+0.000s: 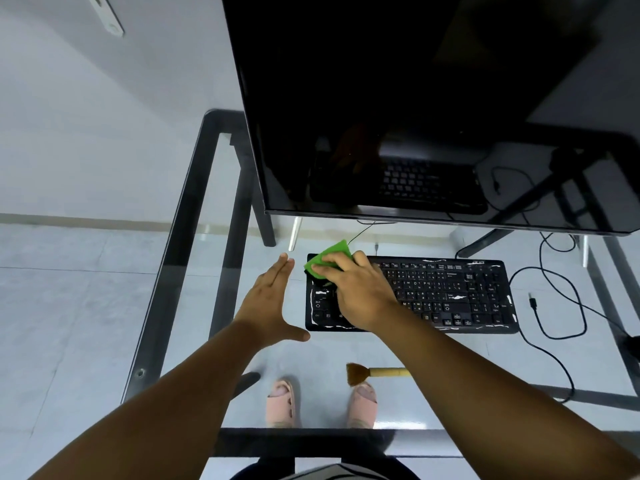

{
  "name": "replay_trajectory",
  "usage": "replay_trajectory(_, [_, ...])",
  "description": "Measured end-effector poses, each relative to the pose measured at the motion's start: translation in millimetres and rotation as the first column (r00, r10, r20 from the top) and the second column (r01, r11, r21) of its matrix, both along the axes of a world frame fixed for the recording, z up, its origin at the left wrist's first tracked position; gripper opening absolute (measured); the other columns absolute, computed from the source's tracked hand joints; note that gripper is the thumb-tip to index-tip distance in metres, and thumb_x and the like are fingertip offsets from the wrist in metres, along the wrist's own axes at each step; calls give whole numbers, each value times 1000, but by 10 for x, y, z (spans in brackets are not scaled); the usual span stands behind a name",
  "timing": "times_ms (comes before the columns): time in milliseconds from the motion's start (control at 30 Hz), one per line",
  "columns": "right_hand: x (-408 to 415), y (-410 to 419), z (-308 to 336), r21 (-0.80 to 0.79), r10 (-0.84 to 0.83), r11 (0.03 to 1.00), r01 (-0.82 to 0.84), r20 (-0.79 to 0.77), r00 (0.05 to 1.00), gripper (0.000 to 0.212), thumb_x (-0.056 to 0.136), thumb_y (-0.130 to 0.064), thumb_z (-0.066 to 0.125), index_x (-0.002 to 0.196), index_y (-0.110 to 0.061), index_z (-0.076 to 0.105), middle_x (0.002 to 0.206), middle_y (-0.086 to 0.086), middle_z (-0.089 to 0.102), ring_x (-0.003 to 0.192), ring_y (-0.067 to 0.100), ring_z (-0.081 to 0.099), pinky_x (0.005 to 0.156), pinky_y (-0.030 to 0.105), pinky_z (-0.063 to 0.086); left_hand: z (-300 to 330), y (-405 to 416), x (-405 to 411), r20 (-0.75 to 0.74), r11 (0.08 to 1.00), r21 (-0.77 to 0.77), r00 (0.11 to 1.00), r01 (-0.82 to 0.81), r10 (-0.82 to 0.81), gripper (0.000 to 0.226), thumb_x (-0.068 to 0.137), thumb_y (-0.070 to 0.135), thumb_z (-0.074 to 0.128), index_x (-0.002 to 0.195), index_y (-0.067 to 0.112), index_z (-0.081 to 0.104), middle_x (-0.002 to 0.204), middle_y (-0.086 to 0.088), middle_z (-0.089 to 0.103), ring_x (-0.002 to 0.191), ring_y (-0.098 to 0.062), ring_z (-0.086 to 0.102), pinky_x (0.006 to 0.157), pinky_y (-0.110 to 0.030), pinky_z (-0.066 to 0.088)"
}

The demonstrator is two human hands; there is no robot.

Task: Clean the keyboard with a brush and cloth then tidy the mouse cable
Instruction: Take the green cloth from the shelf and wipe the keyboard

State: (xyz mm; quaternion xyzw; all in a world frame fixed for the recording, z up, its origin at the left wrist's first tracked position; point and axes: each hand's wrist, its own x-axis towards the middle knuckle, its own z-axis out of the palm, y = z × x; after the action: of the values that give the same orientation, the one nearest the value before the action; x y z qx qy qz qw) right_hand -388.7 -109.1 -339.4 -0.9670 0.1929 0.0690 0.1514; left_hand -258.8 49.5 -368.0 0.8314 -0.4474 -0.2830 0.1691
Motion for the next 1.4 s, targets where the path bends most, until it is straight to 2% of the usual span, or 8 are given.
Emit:
replay_trajectory(133, [-172, -8, -6, 16, 137, 990, -137, -21, 990, 70, 81, -2, 51, 138, -42, 46, 139, -14, 42, 104, 19, 36, 86, 38, 40, -9, -13, 15, -10, 999, 25, 1000, 21, -21, 133, 58, 53, 86, 154, 29, -4, 162, 10, -7, 149, -17, 2, 119, -32, 10])
replay_trajectory(333, [-35, 28, 16, -33, -19, 999, 18, -19, 1000, 75, 79, -2, 49, 143, -42, 39, 140, -15, 36, 112, 19, 33, 93, 39, 39, 6, 9, 8, -15, 1000, 12, 1000, 28, -28, 131, 60, 51, 86, 154, 25, -1, 163, 7, -1, 149, -14, 4, 120, -30, 9])
replay_trajectory(500, [-242, 44, -1, 13, 190, 982, -190, -52, 980, 75, 79, 4, 47, 137, -45, 46, 136, -14, 42, 103, 18, 36, 87, 38, 41, 1, 48, 14, -25, 999, 14, 999, 39, -39, 130, 62, 51, 85, 154, 26, -2, 162, 9, -3, 149, -13, 4, 119, -29, 10])
replay_trajectory(700, [-245, 39, 11, -34, 9, 999, -10, -20, 1000, 76, 80, 1, 47, 142, -42, 41, 139, -14, 39, 106, 18, 34, 92, 42, 41, -28, 66, 10, -16, 999, 8, 999, 42, -42, 129, 62, 53, 84, 154, 27, -2, 162, 11, -3, 148, -10, 6, 117, -26, 11])
replay_trajectory(867, [-368, 129, -13, 20, 174, 985, -174, -19, 985, 73, 80, 5, 46, 136, -42, 49, 137, -12, 45, 102, 19, 36, 85, 38, 40, -32, 93, 6, -22, 999, 1, 998, 53, -53, 126, 64, 52, 83, 154, 28, -2, 162, 13, -5, 148, -9, 6, 115, -24, 14])
replay_trajectory(1033, [-361, 68, -29, -9, 13, 1000, -13, 9, 1000, 71, 80, 2, 47, 137, -39, 49, 135, -13, 45, 102, 19, 35, 88, 44, 43, -26, 101, -3, -22, 999, -6, 999, 47, -47, 125, 65, 51, 83, 154, 29, -2, 161, 15, -6, 148, -7, 6, 115, -25, 16])
replay_trajectory(1233, [-446, 192, -67, 35, 175, 984, -175, 1, 985, 71, 79, 6, 48, 130, -43, 55, 134, -14, 47, 101, 19, 37, 83, 38, 41, -40, 109, 5, -18, 998, -11, 998, 63, -63, 123, 67, 52, 81, 154, 28, -2, 162, 13, -7, 148, -8, 5, 114, -24, 16])
replay_trajectory(1400, [-363, 158, -78, 27, 32, 999, -33, 39, 999, 69, 80, 4, 50, 134, -39, 53, 132, -10, 48, 101, 20, 37, 85, 43, 45, -61, 115, 1, -20, 998, -12, 998, 62, -62, 123, 67, 53, 81, 154, 29, -2, 161, 14, -7, 148, -7, 5, 117, -26, 16])
